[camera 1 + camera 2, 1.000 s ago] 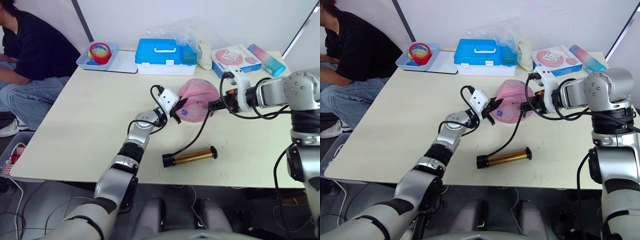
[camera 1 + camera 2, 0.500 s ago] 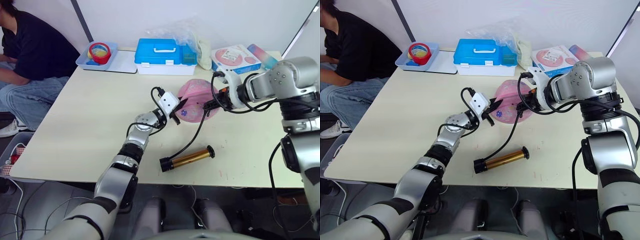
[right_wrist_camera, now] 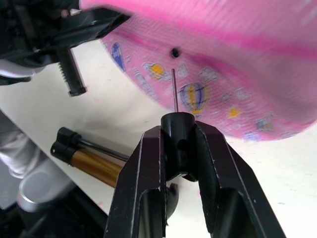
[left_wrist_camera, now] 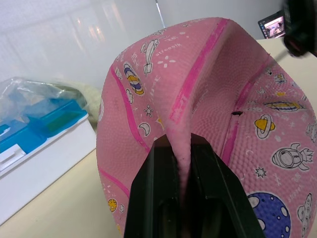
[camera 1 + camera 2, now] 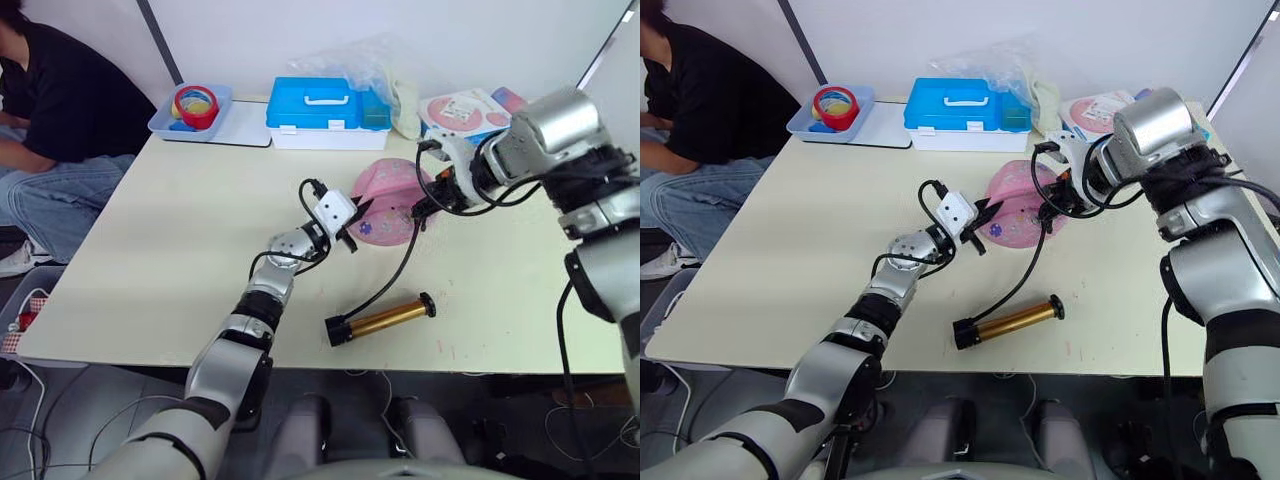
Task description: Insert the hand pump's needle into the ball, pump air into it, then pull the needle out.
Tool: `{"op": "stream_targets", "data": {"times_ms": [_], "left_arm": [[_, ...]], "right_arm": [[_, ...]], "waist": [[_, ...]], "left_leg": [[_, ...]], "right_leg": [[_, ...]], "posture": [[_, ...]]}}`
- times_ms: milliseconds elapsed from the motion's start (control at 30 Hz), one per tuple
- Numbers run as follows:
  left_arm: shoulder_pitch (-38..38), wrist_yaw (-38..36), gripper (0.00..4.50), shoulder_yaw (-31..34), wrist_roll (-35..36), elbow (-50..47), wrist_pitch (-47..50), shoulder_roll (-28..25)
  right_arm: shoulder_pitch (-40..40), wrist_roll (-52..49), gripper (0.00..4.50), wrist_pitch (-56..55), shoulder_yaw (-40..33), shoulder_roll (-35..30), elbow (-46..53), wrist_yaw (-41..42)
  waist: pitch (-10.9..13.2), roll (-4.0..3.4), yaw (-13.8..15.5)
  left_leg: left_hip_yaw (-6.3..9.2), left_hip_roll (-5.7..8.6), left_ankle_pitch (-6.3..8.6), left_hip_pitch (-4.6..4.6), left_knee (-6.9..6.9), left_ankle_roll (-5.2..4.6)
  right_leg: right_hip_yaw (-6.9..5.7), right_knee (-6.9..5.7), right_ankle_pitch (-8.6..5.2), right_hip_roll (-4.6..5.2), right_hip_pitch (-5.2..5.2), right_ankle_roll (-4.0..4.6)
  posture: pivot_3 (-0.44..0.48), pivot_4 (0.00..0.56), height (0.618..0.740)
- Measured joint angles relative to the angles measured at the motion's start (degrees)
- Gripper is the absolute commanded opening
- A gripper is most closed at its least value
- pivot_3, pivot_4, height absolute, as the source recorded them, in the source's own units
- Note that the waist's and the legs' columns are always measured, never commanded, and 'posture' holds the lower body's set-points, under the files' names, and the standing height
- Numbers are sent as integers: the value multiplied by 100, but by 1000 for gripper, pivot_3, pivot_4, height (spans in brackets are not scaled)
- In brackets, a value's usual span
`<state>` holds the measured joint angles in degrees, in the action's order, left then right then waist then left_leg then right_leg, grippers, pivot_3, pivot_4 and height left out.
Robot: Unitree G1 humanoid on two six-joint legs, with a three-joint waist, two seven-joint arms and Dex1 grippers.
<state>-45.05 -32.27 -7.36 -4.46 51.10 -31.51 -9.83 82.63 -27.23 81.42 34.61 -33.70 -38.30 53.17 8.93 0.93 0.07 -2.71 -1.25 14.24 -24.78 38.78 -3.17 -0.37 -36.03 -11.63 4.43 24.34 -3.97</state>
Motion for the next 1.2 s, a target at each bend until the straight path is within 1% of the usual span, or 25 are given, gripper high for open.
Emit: {"op": "stream_targets", "data": {"times_ms": [33, 267, 467, 833, 1200], "left_arm": [[5, 5, 39, 0, -3, 0, -11, -2], [37, 154, 39, -17, -125, 0, -153, -48], [54, 223, 39, -21, -177, -1, -185, -67], [87, 270, 39, -118, -234, -33, -269, -94], [91, 264, 39, -152, -231, -35, -310, -104]], "right_arm": [[30, 36, 279, -48, 44, 10, -48, 63], [218, 796, 279, -602, 723, 205, -591, 1216], [220, 1263, 279, -845, 837, 359, -810, 1760], [248, 1799, 279, -1089, 703, 612, -1044, 2106], [248, 2110, 279, -1259, 359, 769, -1344, 2129]], "waist": [[0, 0, -4], [0, 0, -49], [0, 0, -70], [1, -1, -72], [1, -1, -71]], "left_leg": [[0, 0, 0, 0, 0, 0], [-1, 1, 0, -4, 0, 1], [-2, 2, -1, -4, 9, 2], [2, 2, -1, -5, 41, 4], [0, 2, -1, -6, 41, 4]], "right_leg": [[0, 0, 0, 0, 1, 0], [2, -19, 0, 1, 13, 0], [9, -50, -1, 2, 30, 2], [13, -79, -1, 4, 34, 2], [14, -79, -1, 4, 35, 2]], "posture": [[0, 150, 740], [0, 150, 740], [0, 150, 740], [0, 150, 740], [0, 150, 740]]}}
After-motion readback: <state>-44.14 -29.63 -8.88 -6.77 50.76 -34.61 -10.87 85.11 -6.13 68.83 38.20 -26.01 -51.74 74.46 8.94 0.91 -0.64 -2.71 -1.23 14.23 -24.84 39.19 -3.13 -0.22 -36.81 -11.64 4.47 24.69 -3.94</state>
